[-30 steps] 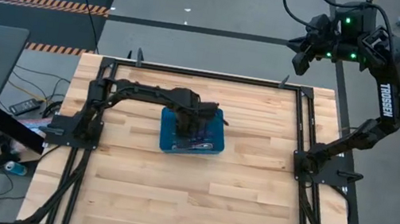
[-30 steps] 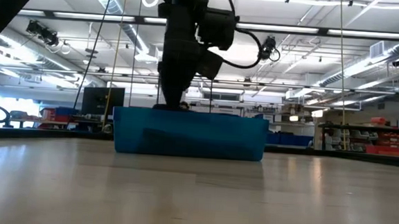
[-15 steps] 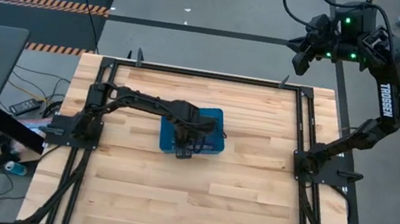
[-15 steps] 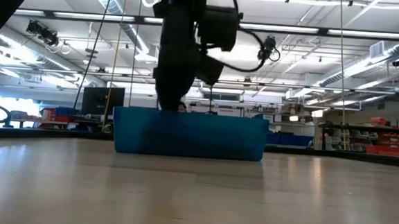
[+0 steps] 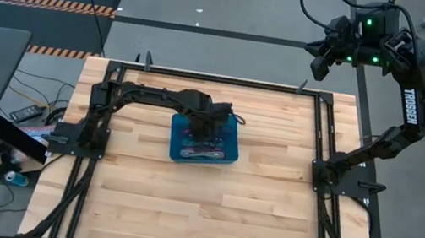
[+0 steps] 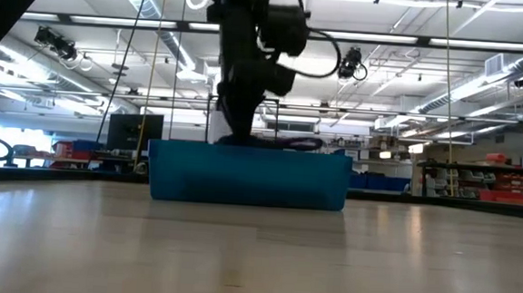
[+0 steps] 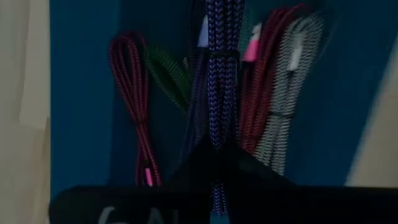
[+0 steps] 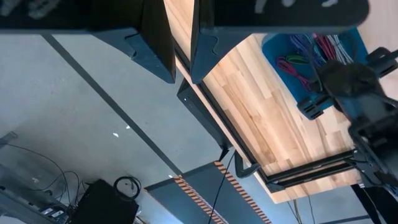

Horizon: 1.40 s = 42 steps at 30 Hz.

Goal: Pick and place USB-C Cables
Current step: Put the black purple charger cable into the blue bin

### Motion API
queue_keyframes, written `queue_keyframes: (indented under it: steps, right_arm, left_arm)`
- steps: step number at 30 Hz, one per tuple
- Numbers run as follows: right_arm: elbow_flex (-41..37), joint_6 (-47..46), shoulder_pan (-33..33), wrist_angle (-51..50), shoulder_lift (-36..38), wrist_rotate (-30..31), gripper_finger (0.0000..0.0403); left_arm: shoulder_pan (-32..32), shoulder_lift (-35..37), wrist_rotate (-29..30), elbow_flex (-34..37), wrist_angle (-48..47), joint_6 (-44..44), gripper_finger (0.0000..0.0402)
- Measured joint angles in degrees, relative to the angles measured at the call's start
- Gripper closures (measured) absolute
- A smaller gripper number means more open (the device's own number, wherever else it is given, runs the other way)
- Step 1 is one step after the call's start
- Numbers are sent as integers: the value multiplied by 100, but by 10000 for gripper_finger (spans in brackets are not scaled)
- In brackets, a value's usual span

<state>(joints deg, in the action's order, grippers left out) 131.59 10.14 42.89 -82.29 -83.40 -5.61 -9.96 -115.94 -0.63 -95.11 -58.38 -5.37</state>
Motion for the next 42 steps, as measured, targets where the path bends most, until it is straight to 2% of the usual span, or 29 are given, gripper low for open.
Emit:
queue_keyframes:
  steps: [7,14,20,26,31,34,38,42]
  right_arm:
    - [0,5,0,-12,0,5,347]
    - [0,49,0,-11,-1,13,347]
    - [0,51,0,-10,0,13,347]
    - [0,51,0,-10,-2,13,347]
    - [0,50,0,-9,-2,13,347]
    - [0,49,0,-8,-2,13,347]
    - [0,49,0,-10,-2,13,347]
    - [0,49,0,-10,-2,13,347]
  left_arm:
    - [-44,129,-39,-162,-406,5,385]
    - [208,129,-233,0,-672,-24,385]
    - [410,130,-377,295,-476,-201,385]
    - [396,130,-380,912,-130,-360,385]
    - [363,125,-346,1005,305,-590,383]
    - [365,125,-336,968,572,-603,358]
    - [367,127,-334,913,603,-557,310]
    - [365,127,-329,915,586,-547,280]
